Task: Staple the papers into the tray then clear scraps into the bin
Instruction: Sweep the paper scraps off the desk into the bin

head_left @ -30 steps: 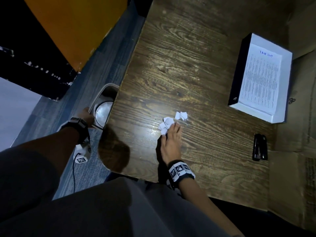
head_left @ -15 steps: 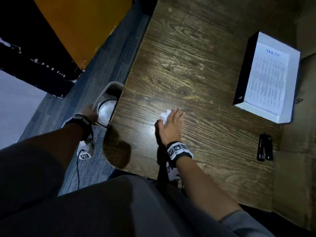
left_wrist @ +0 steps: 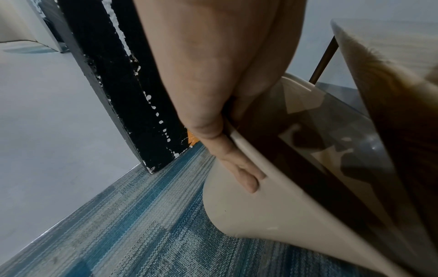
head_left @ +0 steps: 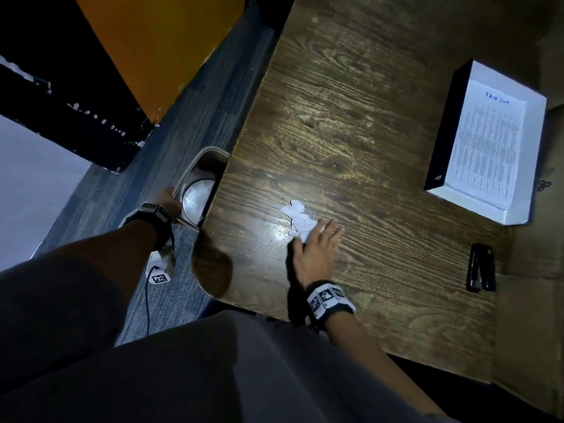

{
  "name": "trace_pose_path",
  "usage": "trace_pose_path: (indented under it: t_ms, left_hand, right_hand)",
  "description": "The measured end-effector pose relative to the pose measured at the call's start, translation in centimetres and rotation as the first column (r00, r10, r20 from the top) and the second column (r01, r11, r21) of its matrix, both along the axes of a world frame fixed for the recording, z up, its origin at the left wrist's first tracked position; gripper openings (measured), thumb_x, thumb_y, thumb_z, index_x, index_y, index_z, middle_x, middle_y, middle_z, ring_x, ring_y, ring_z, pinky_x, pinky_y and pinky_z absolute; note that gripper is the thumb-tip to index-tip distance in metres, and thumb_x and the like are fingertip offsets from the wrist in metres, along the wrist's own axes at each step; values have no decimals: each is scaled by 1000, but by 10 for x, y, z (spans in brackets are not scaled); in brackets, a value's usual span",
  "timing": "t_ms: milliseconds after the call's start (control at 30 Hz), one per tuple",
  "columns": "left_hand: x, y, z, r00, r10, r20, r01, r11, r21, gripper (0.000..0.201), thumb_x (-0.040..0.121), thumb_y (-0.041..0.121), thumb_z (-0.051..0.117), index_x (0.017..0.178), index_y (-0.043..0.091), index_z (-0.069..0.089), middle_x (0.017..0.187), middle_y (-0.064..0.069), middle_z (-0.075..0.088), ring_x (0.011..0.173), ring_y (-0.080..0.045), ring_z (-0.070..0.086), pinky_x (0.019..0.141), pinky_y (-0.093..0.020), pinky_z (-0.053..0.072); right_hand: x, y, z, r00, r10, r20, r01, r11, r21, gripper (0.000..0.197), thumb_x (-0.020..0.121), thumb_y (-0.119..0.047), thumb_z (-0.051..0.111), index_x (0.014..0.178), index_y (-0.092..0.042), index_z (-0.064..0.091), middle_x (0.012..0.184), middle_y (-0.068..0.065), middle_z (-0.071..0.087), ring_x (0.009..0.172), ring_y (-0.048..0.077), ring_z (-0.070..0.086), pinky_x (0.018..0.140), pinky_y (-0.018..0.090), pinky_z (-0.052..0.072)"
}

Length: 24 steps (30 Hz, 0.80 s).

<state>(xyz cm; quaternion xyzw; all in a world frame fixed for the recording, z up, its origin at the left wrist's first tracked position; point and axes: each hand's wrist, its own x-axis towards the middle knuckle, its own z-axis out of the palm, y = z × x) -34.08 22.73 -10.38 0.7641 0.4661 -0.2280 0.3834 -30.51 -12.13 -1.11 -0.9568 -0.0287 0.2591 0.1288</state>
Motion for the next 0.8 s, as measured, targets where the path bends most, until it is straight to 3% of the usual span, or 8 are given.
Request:
trace_pose_path:
  t_ms: [167,233,300,367,433,533,633,800]
  left_hand:
    - [-3,-3,-1,1000,-8,2,8,999,-34,33,72,-2,58,104,-10,61,113,-39,62,107,-50,61,90,-59,52]
    - [-4,2,-10,1000,-6,-22,5,1000,-15,41,71,3,56,111,-5,59,117,-33,62,109,-48,60,92,-56,51]
    - [-6,9,-25,1000,-5,-27,5,1000,12,36,70,5,54,105,0,61,113,-30,65,104,-44,63,89,-54,54]
    - [-9,15,-39,1000,-17,-26,18,1000,14,29,68,6,53,96,1,60,106,-31,67,98,-43,66,85,-54,56]
    - [-10,19,-50,999,-13,-33,13,1000,7,33,67,10,53,99,5,59,110,-28,66,100,-43,65,85,-54,56]
    - [-6,-2,-7,998,-8,-60,11,999,46,40,76,14,54,116,8,56,122,-26,61,110,-44,60,93,-49,53]
    - [-4,-14,8,995,59,-81,-57,998,34,45,87,4,49,132,-2,47,130,-29,55,120,-45,54,101,-46,47]
    - [-10,7,-45,998,58,-31,-59,998,-17,42,73,20,53,114,13,56,118,-22,65,101,-42,66,85,-53,56]
  right_hand:
    - [-12,35,6,977,204,-61,-194,971,139,73,97,-39,31,151,-2,0,160,17,-12,146,34,-19,120,42,-7]
    - [-8,31,10,979,197,-53,-175,943,284,67,98,-32,35,152,-6,6,161,6,-5,148,25,-13,121,36,-2]
    - [0,18,23,997,65,-34,-42,888,458,54,97,-21,42,148,-10,29,154,-9,22,145,7,13,119,26,11]
    - [3,2,33,987,-83,-137,152,752,641,32,93,-6,47,122,-8,62,126,-10,60,115,-9,52,103,18,37]
    - [-3,-10,35,930,-28,-367,298,643,706,25,89,7,45,90,9,69,86,5,72,80,3,67,81,18,48]
    - [0,-13,20,796,102,-596,427,603,674,27,84,-1,46,79,17,66,70,17,71,63,23,68,66,26,55]
    - [32,11,7,781,46,-623,501,550,668,32,81,-14,48,70,10,66,65,20,70,55,30,69,58,33,56]
    - [87,51,4,809,-58,-585,539,474,697,37,90,-13,42,72,12,63,61,19,69,54,33,69,55,33,57]
